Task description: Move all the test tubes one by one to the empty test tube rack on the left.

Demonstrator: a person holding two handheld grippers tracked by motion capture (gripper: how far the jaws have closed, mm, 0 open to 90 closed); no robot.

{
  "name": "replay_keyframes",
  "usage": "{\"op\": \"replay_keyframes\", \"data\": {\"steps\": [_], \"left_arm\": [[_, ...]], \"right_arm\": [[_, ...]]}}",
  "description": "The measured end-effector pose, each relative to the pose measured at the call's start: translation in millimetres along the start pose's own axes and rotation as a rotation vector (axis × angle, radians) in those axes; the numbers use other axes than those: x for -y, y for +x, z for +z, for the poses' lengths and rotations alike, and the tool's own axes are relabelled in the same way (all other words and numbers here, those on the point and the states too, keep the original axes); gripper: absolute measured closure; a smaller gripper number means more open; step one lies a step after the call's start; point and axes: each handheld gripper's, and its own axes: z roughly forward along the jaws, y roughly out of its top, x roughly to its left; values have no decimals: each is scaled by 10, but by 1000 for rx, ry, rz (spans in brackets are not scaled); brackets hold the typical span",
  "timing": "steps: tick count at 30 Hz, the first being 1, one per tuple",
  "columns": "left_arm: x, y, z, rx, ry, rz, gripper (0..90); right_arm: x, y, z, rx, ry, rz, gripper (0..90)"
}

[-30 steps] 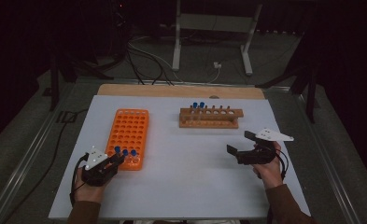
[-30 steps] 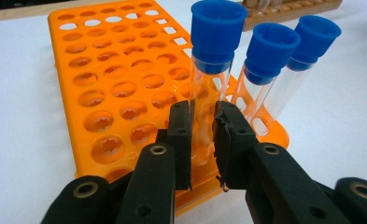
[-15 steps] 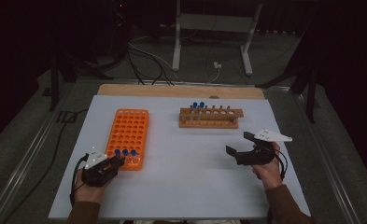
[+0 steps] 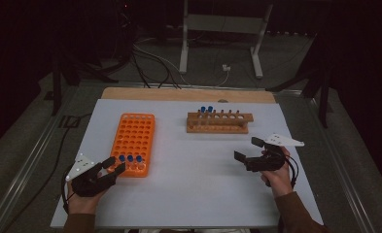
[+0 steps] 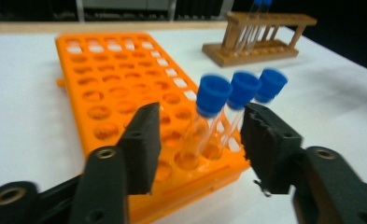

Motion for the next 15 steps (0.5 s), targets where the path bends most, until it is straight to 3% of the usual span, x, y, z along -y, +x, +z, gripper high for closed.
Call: {"op": "replay_keyframes", "data": {"steps": [3, 5, 8, 15], "left_arm": [[-41, -23, -16, -38, -30, -3, 306], [-69, -30, 0, -95, -37, -15, 171], [-99, -20, 25, -127, -42, -30, 52], [-130, 41, 40, -202, -52, -61, 6]], "right_arm": [[-9, 1, 0, -4, -4, 7, 2], [-28, 6, 2, -6, -12, 11, 3], [-75, 34, 18, -7, -25, 13, 3], [-219, 99, 94, -11, -47, -2, 3]]}}
